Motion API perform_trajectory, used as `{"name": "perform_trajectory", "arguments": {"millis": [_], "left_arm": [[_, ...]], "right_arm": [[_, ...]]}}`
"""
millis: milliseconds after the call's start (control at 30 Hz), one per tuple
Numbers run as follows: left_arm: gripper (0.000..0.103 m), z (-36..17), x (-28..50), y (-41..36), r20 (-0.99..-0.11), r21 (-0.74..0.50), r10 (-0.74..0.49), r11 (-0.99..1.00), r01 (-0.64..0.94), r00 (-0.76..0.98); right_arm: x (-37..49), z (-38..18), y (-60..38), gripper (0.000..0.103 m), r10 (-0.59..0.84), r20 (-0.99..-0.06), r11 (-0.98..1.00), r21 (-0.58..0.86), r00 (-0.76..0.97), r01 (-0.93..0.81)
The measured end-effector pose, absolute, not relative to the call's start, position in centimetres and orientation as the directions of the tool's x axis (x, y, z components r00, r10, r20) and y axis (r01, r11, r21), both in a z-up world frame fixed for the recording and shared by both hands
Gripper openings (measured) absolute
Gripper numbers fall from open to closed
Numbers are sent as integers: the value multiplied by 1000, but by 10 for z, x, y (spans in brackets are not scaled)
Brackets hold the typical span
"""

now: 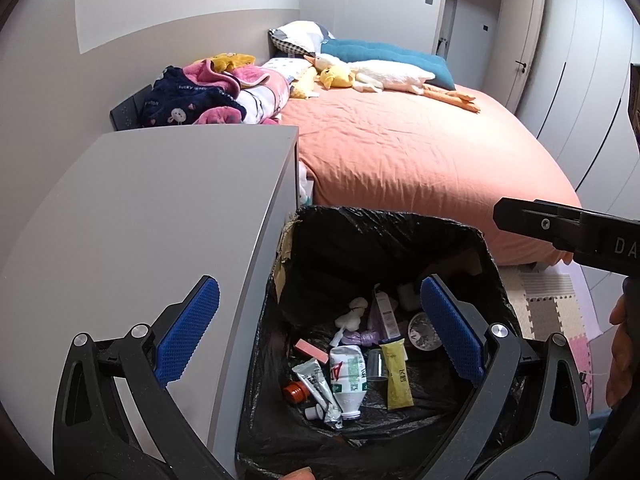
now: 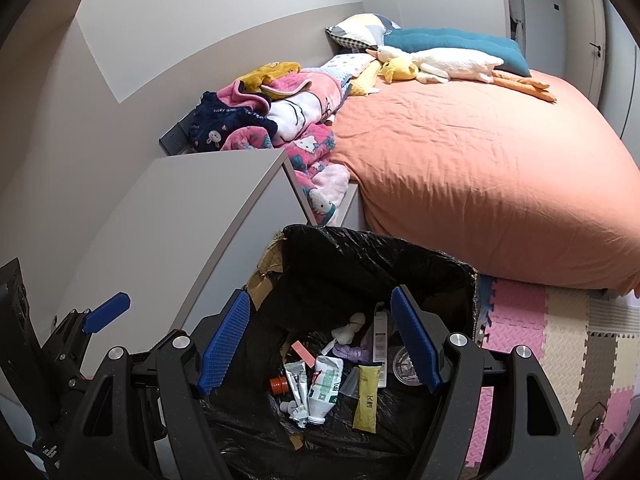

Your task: Collect trash

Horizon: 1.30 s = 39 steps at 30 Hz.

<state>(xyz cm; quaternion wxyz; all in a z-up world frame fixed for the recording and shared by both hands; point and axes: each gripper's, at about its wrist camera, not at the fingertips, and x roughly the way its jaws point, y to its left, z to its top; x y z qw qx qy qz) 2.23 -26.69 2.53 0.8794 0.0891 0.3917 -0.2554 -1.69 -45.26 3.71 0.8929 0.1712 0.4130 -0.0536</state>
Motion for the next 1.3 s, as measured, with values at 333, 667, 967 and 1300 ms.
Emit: {"name": "perform_trajectory", "arguments": {"millis": [333,667,967,1300], "left_arm": [[97,27,21,-266,-727,-46,-389,849,526,565],[97,28,18,-270,-733,-32,-384,844,536,562],[97,29,17,-270,-731,-30,-388,840,542,561],[97,29,18,-267,-729,-51,-389,851,523,563]], "right_arm": [[-18,37,-452,74,46,-755,935,263,654,237],[-17,36,-453,74,45,-757,936,261,652,238],[-20,35,-455,74,44,-757,935,261,652,240],[-19,35,-455,74,45,-757,936,260,652,238]]}}
